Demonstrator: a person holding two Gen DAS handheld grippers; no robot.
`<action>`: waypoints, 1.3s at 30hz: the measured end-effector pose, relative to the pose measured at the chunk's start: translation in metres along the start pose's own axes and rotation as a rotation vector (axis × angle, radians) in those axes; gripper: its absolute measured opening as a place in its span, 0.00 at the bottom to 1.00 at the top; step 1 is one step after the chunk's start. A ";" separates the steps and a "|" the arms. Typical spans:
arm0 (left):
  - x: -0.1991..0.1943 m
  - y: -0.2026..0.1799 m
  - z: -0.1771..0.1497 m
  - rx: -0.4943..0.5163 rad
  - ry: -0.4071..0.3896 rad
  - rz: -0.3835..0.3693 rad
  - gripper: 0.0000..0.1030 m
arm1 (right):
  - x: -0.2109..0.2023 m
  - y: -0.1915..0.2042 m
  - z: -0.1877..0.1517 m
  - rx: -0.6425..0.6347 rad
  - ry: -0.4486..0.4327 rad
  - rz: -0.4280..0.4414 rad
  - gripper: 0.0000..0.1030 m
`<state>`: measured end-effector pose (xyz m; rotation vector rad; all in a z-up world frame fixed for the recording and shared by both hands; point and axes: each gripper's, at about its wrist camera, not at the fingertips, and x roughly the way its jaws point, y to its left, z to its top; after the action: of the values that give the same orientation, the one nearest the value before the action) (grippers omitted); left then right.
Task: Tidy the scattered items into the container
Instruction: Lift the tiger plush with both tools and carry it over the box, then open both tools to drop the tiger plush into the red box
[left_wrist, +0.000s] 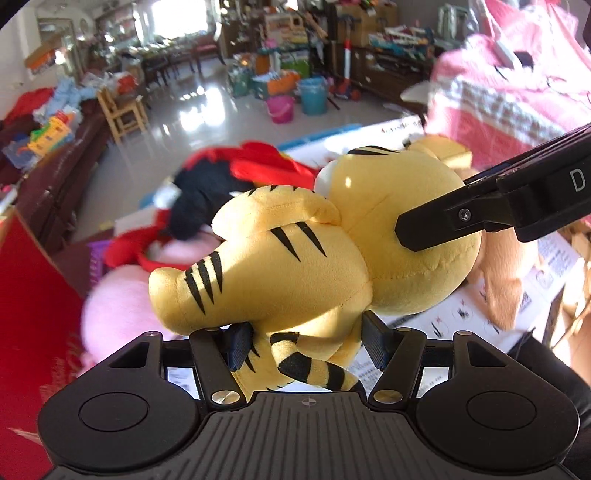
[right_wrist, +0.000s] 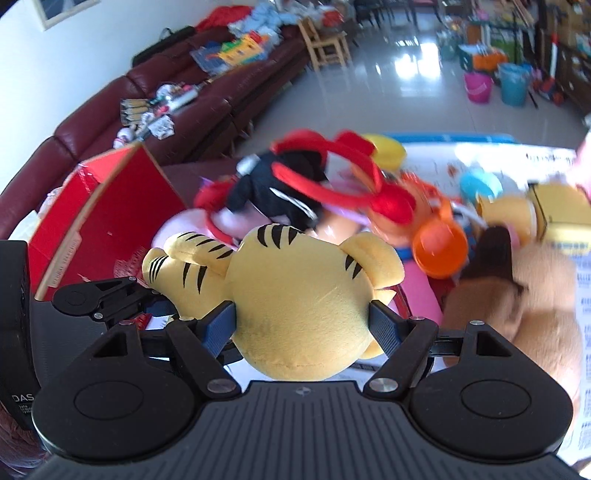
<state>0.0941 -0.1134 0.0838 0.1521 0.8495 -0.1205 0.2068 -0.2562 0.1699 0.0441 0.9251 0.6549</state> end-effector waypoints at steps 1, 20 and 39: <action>-0.010 0.006 0.003 -0.013 -0.015 0.017 0.62 | -0.003 0.008 0.006 -0.022 -0.014 0.006 0.78; -0.172 0.230 -0.016 -0.354 -0.169 0.514 0.63 | 0.043 0.280 0.131 -0.494 -0.180 0.334 0.77; -0.079 0.372 -0.031 -0.485 0.062 0.619 0.83 | 0.149 0.314 0.139 -0.414 0.000 0.258 0.60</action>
<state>0.0815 0.2617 0.1547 -0.0431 0.8372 0.6691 0.2161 0.1113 0.2439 -0.2084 0.7745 1.0757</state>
